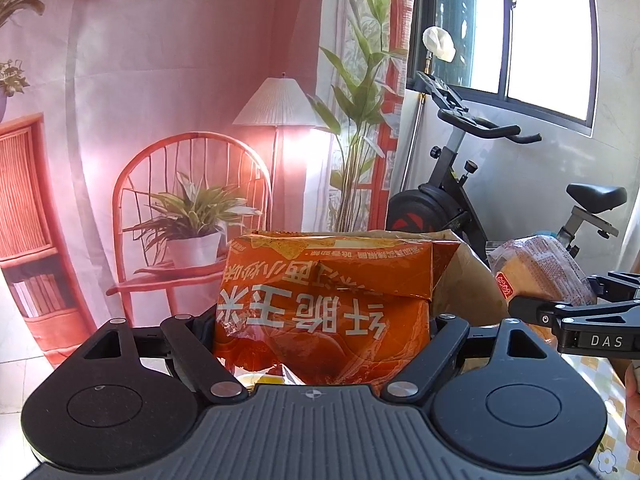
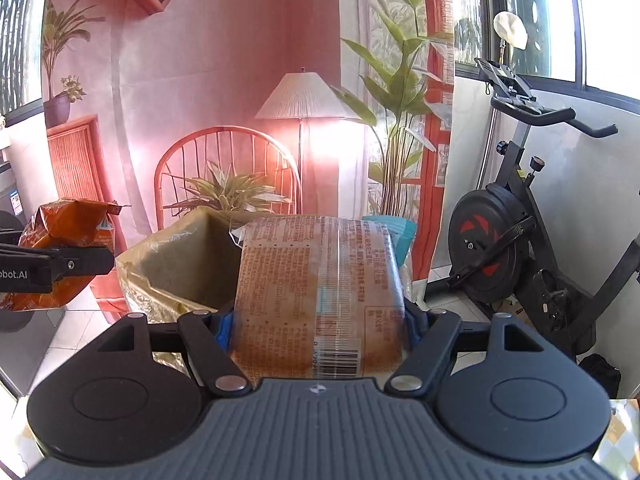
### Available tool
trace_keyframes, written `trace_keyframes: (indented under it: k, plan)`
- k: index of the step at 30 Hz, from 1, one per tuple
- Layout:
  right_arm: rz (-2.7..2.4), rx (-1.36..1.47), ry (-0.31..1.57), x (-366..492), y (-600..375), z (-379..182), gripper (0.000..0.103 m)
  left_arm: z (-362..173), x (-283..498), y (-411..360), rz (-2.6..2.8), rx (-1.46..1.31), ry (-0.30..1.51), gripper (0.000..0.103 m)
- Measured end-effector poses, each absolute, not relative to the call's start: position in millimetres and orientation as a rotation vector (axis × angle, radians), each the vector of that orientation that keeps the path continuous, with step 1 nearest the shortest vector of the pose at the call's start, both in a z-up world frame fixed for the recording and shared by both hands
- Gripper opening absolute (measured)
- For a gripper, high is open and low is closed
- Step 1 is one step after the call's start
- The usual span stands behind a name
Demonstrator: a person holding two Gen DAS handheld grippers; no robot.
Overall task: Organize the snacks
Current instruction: 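Lift both held snacks over the box and release them inside, then withdraw both open tools from the box back to the snack pile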
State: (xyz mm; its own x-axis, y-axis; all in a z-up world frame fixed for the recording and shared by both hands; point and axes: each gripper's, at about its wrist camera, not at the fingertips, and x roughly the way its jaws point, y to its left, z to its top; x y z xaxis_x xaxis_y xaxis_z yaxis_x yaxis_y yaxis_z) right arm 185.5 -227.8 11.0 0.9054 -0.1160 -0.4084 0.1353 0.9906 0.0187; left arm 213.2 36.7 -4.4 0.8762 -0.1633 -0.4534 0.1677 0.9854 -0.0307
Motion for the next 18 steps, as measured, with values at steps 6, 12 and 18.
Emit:
trace_keyframes:
  k: [6, 12, 18]
  plan:
    - [-0.111, 0.036, 0.470, 247, -243, 3, 0.074, -5, 280, 20, -0.148, 0.028, 0.516, 0.085]
    - [-0.102, 0.062, 0.534, 283, -258, -12, 0.076, -20, 310, 12, -0.166, 0.074, 0.556, 0.088]
    - [-0.063, 0.064, 0.537, 284, -260, -13, 0.093, -30, 317, 16, -0.182, 0.075, 0.604, 0.095]
